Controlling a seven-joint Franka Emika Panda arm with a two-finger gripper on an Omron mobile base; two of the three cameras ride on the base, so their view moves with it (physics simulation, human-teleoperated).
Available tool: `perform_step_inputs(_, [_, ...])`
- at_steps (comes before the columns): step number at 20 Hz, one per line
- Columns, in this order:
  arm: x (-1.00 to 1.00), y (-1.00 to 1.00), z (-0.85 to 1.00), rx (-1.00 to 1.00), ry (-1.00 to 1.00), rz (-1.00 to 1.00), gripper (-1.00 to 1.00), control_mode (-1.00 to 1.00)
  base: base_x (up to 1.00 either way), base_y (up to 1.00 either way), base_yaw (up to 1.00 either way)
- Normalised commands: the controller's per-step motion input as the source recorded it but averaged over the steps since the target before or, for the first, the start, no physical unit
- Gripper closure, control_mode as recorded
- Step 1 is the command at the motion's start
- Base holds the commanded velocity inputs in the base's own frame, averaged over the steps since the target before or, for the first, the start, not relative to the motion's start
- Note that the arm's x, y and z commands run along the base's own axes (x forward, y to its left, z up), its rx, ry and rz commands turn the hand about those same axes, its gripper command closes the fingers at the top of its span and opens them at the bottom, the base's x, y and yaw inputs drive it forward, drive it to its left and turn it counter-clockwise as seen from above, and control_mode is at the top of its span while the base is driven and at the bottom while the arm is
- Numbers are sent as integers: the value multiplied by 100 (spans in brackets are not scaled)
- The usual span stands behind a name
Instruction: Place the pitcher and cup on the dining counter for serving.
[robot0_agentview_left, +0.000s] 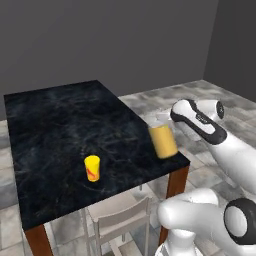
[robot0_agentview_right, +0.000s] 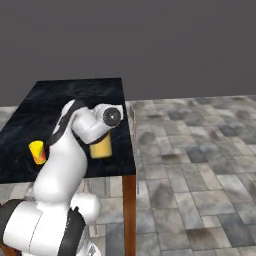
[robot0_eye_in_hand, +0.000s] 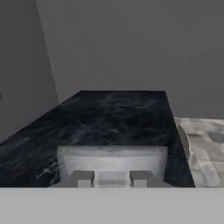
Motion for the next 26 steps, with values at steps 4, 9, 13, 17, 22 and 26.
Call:
perform_step_inputs(4, [78,25,0,13,0,54,100,-100,0,0,0])
perform_step_inputs(9, [44,32,-12,8,-10,45,100,-100,0,0,0])
perform_step_inputs(13, [25,55,-2,11,-13,19,100,-100,0,0,0])
perform_step_inputs(17, [47,57,-9,3,-8,10,100,-100,0,0,0])
perform_step_inputs(22, [46,47,-15,13,-14,2,100,-100,0,0,0])
perform_step_inputs(26, [6,20,-1,9,-2,5,100,-100,0,0,0])
